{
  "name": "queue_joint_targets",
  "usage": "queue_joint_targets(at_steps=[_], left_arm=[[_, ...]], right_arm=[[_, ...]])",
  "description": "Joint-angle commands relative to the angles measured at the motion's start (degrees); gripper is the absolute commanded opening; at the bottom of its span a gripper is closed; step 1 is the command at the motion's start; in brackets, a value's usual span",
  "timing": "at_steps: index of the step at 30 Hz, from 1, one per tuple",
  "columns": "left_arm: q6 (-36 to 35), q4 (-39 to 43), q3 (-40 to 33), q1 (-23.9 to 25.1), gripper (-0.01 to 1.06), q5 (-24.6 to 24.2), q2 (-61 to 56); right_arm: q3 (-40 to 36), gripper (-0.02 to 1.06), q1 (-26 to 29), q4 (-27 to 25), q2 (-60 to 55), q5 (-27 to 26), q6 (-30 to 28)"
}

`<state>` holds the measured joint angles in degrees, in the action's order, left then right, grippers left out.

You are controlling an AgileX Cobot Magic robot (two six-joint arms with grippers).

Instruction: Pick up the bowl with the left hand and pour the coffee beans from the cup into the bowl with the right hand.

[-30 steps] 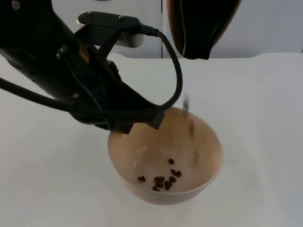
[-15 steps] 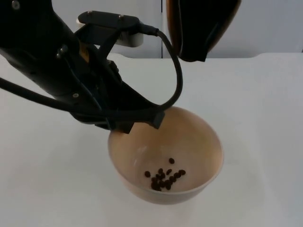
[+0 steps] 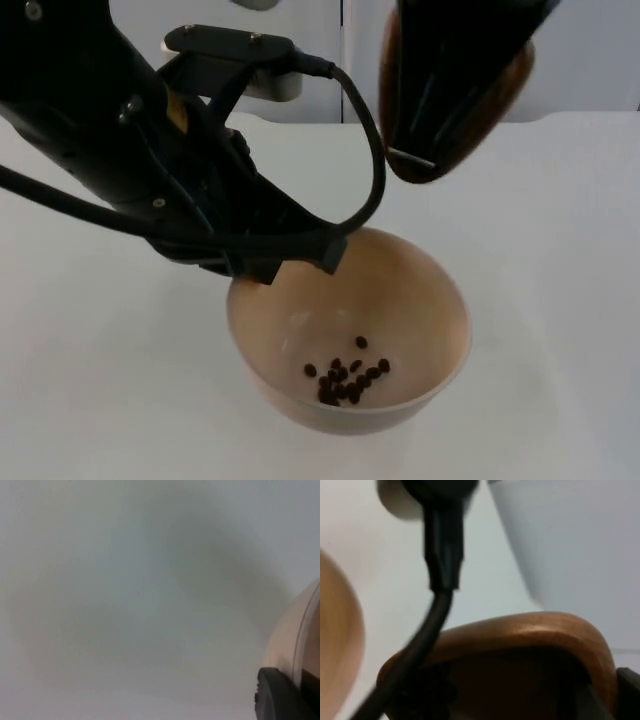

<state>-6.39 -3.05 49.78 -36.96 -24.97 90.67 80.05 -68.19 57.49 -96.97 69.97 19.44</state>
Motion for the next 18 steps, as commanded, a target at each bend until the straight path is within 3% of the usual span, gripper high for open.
queue_joint_targets(at_steps=[1, 4, 10, 13, 18], left_arm=[[-0.4, -0.8, -0.1, -0.3, 0.0, 0.1, -0.9], [-0.4, -0.8, -0.1, -0.3, 0.0, 0.1, -0.9], [-0.4, -0.8, -0.1, -0.3, 0.0, 0.2, -0.9], [-0.4, -0.8, -0.1, -0.3, 0.0, 0.2, -0.9], [-0.4, -0.8, -0.1, -0.3, 0.0, 0.2, -0.9]], right_arm=[[0.4, 0.0, 1.6, -3.7, 0.6, 0.0, 1.1], [0.4, 0.0, 4.2, -9.9, 2.8, -0.5, 1.5], [0.4, 0.0, 6.9, -14.8, 5.1, -2.1, 1.5], [0.4, 0.0, 9.5, -20.3, 5.9, -3.9, 0.9], [0.4, 0.0, 11.8, -25.0, 5.9, -5.7, 0.5]])
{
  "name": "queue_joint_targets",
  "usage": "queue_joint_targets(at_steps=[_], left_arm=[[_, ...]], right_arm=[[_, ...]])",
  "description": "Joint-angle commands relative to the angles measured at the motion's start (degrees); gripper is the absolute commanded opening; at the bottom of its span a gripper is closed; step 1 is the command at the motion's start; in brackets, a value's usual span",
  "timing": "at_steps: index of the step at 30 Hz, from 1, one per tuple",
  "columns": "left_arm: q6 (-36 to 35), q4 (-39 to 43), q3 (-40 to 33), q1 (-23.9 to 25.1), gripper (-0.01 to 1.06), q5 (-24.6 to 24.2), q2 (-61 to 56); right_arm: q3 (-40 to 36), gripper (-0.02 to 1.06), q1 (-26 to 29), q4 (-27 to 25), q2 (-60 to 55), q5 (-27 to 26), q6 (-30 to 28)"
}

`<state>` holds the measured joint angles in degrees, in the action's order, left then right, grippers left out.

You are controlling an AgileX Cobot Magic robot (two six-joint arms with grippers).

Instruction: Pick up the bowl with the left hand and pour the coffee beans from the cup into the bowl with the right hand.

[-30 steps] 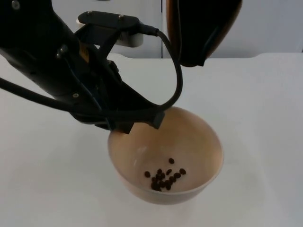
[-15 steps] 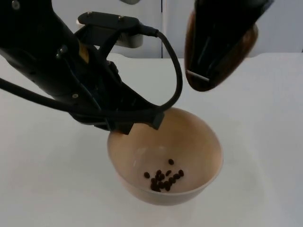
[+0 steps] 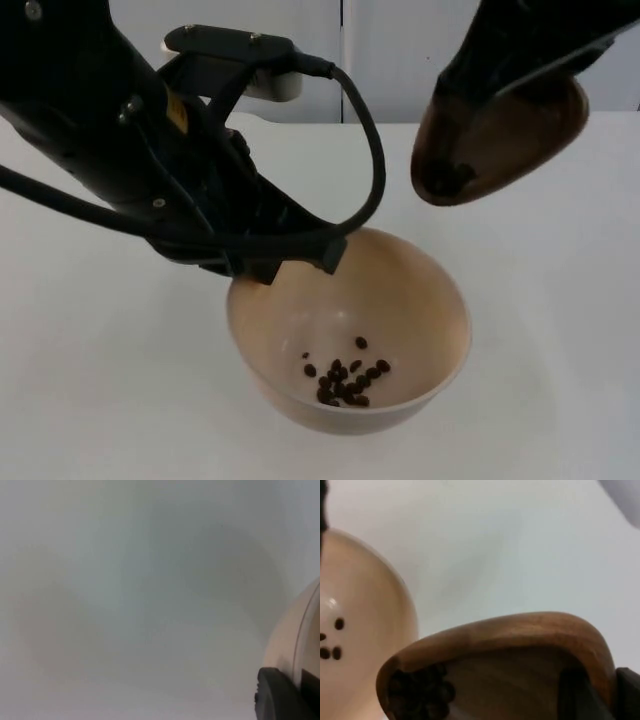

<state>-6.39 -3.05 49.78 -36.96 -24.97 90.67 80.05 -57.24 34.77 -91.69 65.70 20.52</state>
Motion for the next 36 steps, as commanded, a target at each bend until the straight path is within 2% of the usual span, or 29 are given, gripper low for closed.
queue_joint_targets(at_steps=[1, 8, 12, 14, 19, 22, 24, 25, 29, 36], left_arm=[[-0.4, -0.8, -0.1, -0.3, 0.0, 0.2, -0.9], [-0.4, -0.8, -0.1, -0.3, 0.0, 0.0, -0.9], [-0.4, -0.8, -0.1, -0.3, 0.0, 0.0, -0.9], [-0.4, -0.8, -0.1, -0.3, 0.0, 0.0, -0.9], [-0.4, -0.8, -0.1, -0.3, 0.0, 0.0, -0.9], [-0.4, -0.8, -0.1, -0.3, 0.0, 0.0, -0.9], [-0.4, -0.8, -0.1, -0.3, 0.0, 0.0, -0.9], [-0.4, -0.8, -0.1, -0.3, 0.0, 0.0, -0.9], [-0.4, -0.8, -0.1, -0.3, 0.0, 0.1, -0.9], [-0.4, -0.8, -0.1, -0.3, 0.0, 0.1, -0.9]], right_arm=[[0.4, 0.0, 1.4, -3.5, 0.6, -1.9, -0.9], [0.4, 0.0, 4.3, -9.2, 0.6, -3.1, -2.6], [0.4, 0.0, 7.8, -16.8, 0.7, -4.2, -7.2], [0.4, 0.0, 8.2, -17.7, 0.7, -4.4, -7.7], [0.4, 0.0, 11.6, -25.4, 0.7, -5.5, -12.5], [0.4, 0.0, 13.0, -28.1, 0.7, -5.5, -14.2], [0.4, 0.0, 15.0, -32.6, 0.7, -5.5, -16.6], [0.4, 0.0, 15.0, -32.6, 0.7, -5.5, -16.6], [0.4, 0.0, 18.3, -38.4, 0.7, -5.3, -20.5], [0.4, 0.0, 20.1, -39.3, 0.7, -4.7, -21.4]])
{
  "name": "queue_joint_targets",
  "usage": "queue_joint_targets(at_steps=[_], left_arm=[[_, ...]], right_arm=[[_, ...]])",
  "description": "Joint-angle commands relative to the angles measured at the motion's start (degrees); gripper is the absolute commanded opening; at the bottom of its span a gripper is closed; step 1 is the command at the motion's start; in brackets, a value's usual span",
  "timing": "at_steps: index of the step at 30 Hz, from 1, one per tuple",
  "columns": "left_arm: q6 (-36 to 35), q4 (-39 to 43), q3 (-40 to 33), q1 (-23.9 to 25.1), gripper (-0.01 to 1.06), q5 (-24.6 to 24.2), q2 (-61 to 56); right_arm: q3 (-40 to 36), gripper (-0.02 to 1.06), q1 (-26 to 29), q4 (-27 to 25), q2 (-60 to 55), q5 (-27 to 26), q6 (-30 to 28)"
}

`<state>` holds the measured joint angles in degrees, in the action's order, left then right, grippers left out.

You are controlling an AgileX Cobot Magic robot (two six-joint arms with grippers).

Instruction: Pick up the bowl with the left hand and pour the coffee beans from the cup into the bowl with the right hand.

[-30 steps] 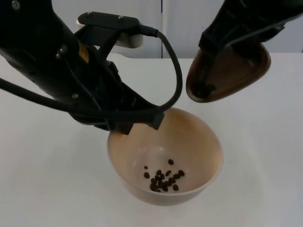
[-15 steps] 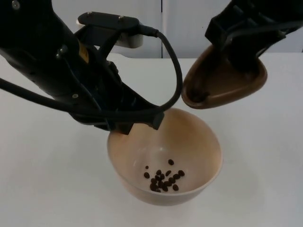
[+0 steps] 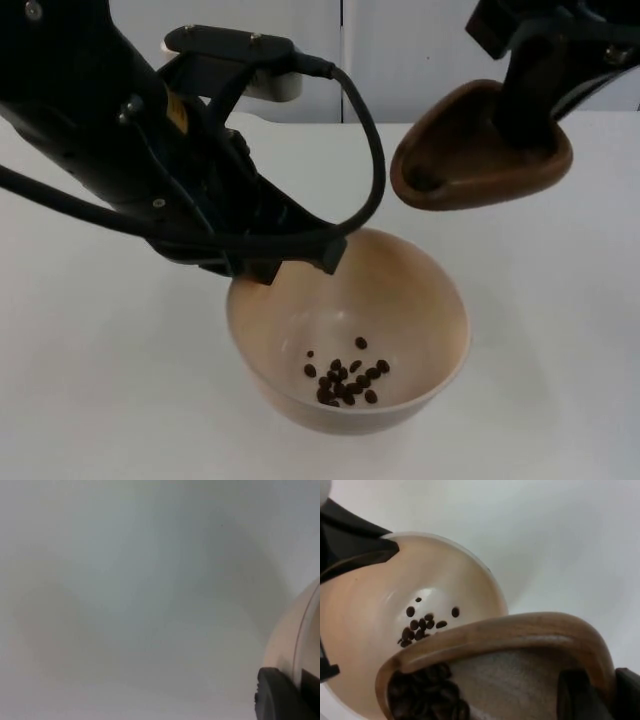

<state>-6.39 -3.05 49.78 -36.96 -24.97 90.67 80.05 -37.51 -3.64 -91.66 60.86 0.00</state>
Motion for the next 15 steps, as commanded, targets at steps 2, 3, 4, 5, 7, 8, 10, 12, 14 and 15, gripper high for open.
queue_joint_targets(at_steps=[2, 3, 4, 5, 7, 8, 10, 12, 14, 15], left_arm=[[-0.4, -0.8, -0.1, -0.3, 0.0, 0.2, -0.9], [-0.4, -0.6, -0.1, -0.3, 0.0, 0.3, -0.9], [-0.4, -0.6, -0.1, -0.3, 0.0, 0.3, -0.9], [-0.4, -0.3, -0.1, -0.3, 0.0, 0.3, -0.9], [-0.6, 0.5, -0.1, 0.0, 0.0, 0.5, -0.9], [-1.4, 0.6, -0.2, 0.7, 0.0, 0.7, -0.9], [-2.0, 0.6, -0.4, 1.6, 0.0, 0.9, -0.9], [-3.0, 0.6, -0.4, 3.7, 0.0, 0.9, -0.9], [-3.9, 0.6, -0.4, 5.7, 0.0, 0.9, -0.9], [-4.8, 0.6, -0.4, 7.0, 0.0, 0.9, -0.9]], right_arm=[[0.4, 0.0, 0.4, -0.8, 0.7, 0.4, -0.9], [0.4, 0.0, 0.4, -0.8, 0.7, 0.4, -0.9], [0.4, 0.0, 0.4, -0.8, 0.7, 0.4, -0.9], [0.4, 0.0, 0.4, -0.5, 0.7, 0.2, -0.9], [0.4, 0.0, 0.4, -0.1, 0.7, -0.3, -0.5], [0.4, 0.0, 0.4, 0.9, 0.7, -0.6, 0.5], [0.4, 0.0, 0.5, 1.5, 0.7, -0.7, 0.7], [0.4, 0.0, 1.5, 1.0, 0.7, -1.1, 1.3], [0.4, 0.0, 2.7, 0.2, 0.7, -1.1, 0.9], [0.4, 0.0, 3.5, 0.0, 0.7, -1.1, 0.8]])
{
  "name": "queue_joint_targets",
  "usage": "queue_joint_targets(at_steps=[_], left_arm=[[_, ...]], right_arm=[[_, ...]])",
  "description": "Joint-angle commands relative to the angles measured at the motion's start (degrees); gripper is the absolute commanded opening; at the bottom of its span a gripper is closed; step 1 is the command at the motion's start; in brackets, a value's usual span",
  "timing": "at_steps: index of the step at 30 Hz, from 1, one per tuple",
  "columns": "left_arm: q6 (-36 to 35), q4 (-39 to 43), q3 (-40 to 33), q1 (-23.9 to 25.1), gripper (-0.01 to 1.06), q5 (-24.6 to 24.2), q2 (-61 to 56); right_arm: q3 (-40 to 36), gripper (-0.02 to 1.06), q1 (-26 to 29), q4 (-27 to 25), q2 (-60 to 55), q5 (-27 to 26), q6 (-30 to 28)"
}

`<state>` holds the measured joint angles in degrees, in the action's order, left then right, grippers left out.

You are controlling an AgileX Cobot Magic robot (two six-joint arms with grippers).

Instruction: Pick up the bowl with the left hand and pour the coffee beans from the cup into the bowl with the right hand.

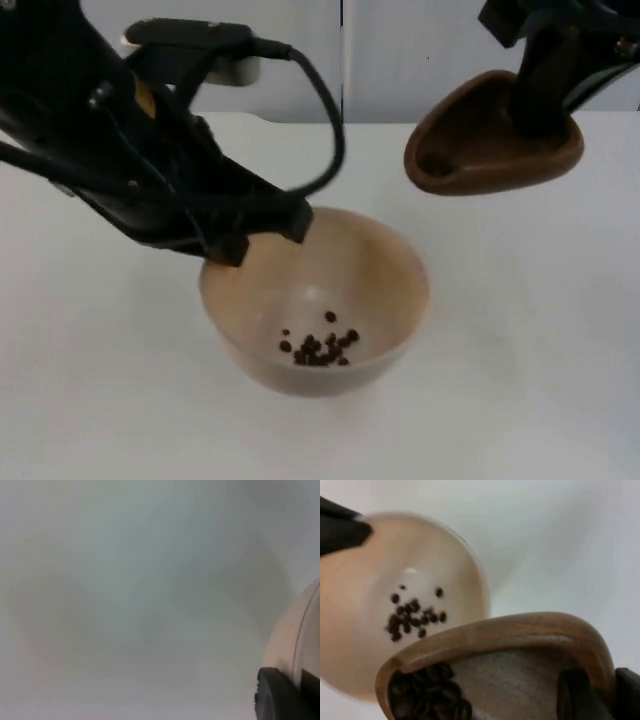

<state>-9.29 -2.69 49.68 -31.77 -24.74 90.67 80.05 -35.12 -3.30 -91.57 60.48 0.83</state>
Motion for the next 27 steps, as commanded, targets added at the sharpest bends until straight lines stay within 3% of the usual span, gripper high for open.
queue_joint_targets(at_steps=[1, 6, 12, 17, 27], left_arm=[[-2.8, 0.2, -0.3, 2.9, 0.0, 1.0, -0.9], [-3.6, -0.6, -0.4, 7.0, 0.0, 2.5, -0.9], [-3.6, -1.2, -1.0, 8.6, 0.0, 4.5, -0.9], [-5.1, -1.2, -6.3, 9.8, 0.0, 11.9, -0.9], [-5.1, -1.1, -7.2, 11.8, 0.0, 13.3, -0.6]], right_arm=[[0.4, 0.0, 2.1, -0.4, 0.6, -0.7, 0.0], [0.2, 0.0, 6.6, -3.5, 0.6, -2.0, -1.8], [-2.8, 0.0, 10.9, -7.8, 0.6, -5.2, -4.0], [-10.3, 0.0, 14.8, -7.5, 0.6, -11.8, -4.0], [-19.8, 0.0, 17.9, -7.3, 0.4, -23.2, -2.9]])
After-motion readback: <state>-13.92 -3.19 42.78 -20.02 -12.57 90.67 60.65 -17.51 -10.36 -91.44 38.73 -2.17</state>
